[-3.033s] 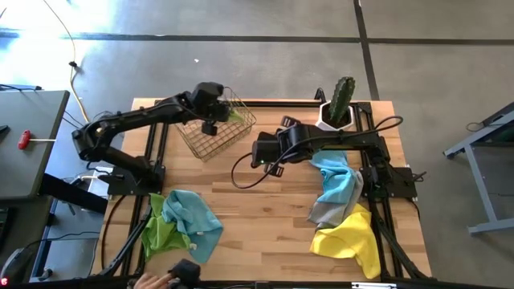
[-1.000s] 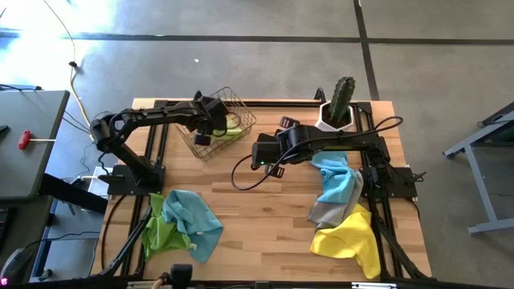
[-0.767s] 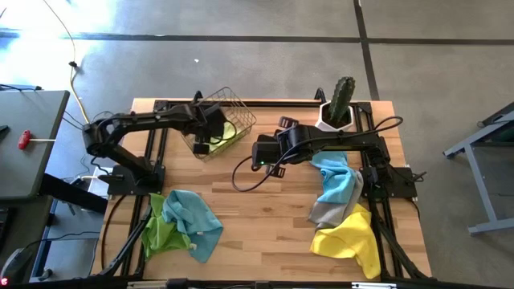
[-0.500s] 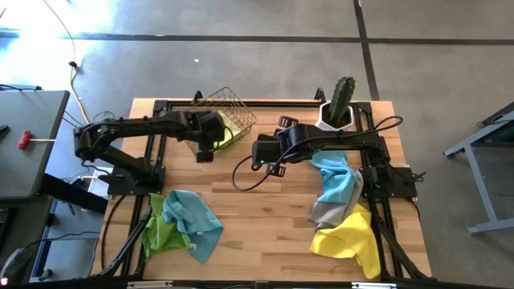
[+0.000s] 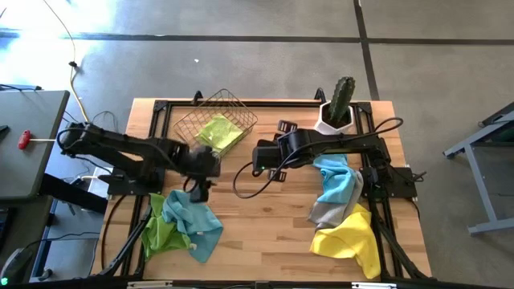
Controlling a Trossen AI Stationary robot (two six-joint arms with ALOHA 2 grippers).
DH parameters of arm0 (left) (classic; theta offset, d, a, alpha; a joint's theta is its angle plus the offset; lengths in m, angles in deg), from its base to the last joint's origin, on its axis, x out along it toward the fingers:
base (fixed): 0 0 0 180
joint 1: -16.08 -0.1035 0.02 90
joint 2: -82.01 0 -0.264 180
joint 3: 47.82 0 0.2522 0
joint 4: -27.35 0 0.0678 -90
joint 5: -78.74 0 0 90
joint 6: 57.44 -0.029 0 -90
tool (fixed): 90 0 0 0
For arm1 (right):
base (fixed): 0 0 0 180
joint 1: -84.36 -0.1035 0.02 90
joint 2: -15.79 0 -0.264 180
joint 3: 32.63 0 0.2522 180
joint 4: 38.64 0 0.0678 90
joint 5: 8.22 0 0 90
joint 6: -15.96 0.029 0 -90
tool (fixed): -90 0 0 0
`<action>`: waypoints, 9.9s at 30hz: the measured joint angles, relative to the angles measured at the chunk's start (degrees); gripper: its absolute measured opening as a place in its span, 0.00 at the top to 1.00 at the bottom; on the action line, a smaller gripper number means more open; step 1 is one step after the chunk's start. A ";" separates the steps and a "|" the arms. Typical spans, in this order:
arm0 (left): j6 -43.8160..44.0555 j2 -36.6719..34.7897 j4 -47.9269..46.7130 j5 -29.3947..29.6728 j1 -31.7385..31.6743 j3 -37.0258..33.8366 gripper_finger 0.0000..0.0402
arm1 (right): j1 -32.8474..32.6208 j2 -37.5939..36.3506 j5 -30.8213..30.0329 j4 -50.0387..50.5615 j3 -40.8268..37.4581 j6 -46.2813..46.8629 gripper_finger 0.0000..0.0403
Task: Fold microfiber towels
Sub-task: Fold the bottom light blue microfiber towel
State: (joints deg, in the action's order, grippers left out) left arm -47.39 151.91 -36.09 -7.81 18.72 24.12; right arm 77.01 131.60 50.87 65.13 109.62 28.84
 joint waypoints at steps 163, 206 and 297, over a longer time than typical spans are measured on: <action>-2.56 2.85 54.46 20.76 14.82 -17.49 0.52 | -9.88 4.50 -5.53 -21.24 0.02 -15.78 1.00; 6.44 2.85 46.34 22.09 15.50 -17.49 1.00 | -9.47 4.55 3.67 -11.77 0.02 -5.23 0.60; 14.79 2.83 27.20 12.56 26.00 -17.51 1.00 | 11.63 -0.17 61.12 -95.37 -64.64 -13.25 0.51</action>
State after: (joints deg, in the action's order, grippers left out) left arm -32.60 154.74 -8.89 4.75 44.73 6.61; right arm 88.65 131.43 111.99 -30.23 44.97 15.59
